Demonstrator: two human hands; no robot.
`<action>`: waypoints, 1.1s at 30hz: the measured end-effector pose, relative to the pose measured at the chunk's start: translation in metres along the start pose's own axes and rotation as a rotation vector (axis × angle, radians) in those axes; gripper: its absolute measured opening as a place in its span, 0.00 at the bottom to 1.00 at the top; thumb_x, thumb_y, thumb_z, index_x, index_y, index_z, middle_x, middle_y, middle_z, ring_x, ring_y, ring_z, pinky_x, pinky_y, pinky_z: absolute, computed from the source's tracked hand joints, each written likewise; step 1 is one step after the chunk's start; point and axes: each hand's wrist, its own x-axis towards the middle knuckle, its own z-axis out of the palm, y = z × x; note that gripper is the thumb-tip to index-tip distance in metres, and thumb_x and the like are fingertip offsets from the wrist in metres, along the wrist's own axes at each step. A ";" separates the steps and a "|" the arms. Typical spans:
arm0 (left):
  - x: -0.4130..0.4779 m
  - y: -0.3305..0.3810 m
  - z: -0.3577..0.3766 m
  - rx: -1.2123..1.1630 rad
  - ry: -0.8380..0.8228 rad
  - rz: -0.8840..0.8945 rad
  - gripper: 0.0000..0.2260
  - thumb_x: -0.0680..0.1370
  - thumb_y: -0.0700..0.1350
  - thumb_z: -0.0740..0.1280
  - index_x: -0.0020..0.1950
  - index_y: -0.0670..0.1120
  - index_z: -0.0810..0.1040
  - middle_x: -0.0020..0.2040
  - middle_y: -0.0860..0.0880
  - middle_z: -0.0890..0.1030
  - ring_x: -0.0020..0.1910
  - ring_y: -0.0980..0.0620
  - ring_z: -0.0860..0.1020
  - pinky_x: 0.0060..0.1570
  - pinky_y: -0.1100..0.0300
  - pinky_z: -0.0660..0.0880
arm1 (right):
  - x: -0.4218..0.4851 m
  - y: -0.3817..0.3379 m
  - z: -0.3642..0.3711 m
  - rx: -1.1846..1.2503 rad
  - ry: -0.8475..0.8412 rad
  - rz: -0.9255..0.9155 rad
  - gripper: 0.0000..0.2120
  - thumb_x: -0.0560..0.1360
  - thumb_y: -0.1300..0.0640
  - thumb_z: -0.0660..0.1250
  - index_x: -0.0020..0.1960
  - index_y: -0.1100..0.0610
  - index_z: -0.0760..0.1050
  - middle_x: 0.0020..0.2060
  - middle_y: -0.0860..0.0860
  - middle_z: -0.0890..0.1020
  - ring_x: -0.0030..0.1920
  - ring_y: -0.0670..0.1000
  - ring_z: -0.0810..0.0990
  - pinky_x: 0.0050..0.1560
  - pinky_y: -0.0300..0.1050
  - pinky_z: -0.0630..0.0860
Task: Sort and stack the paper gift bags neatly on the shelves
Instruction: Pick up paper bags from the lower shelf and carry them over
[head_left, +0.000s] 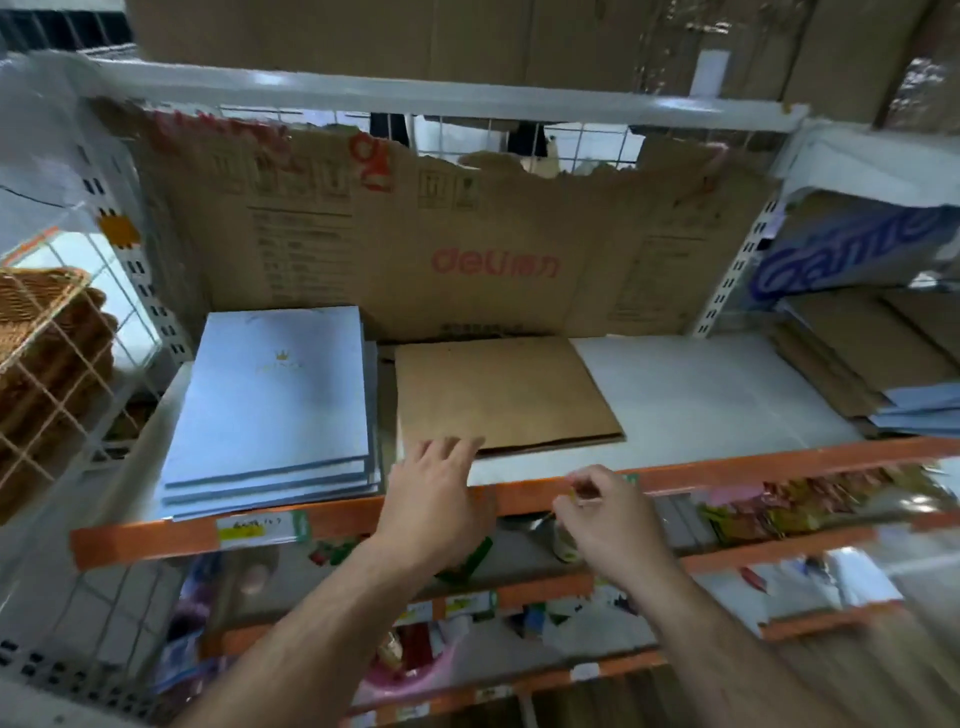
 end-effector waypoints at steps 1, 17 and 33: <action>-0.003 0.006 0.006 0.003 -0.011 0.036 0.29 0.79 0.57 0.64 0.78 0.56 0.60 0.73 0.53 0.69 0.71 0.48 0.65 0.69 0.52 0.65 | -0.010 0.006 -0.003 -0.052 -0.003 -0.008 0.11 0.77 0.47 0.67 0.58 0.43 0.75 0.52 0.44 0.82 0.52 0.45 0.81 0.51 0.45 0.78; -0.028 0.159 0.052 0.003 -0.152 0.333 0.30 0.78 0.59 0.63 0.78 0.58 0.58 0.76 0.53 0.64 0.74 0.47 0.60 0.74 0.48 0.60 | -0.072 0.140 -0.101 -0.196 0.178 0.024 0.29 0.76 0.42 0.67 0.75 0.43 0.64 0.72 0.44 0.64 0.71 0.47 0.65 0.66 0.45 0.67; -0.002 0.419 0.147 0.030 -0.132 0.270 0.29 0.78 0.59 0.62 0.78 0.55 0.61 0.75 0.53 0.66 0.72 0.48 0.61 0.72 0.48 0.62 | -0.042 0.311 -0.313 -0.176 0.242 -0.034 0.25 0.78 0.42 0.63 0.73 0.45 0.67 0.70 0.45 0.69 0.69 0.48 0.67 0.66 0.46 0.68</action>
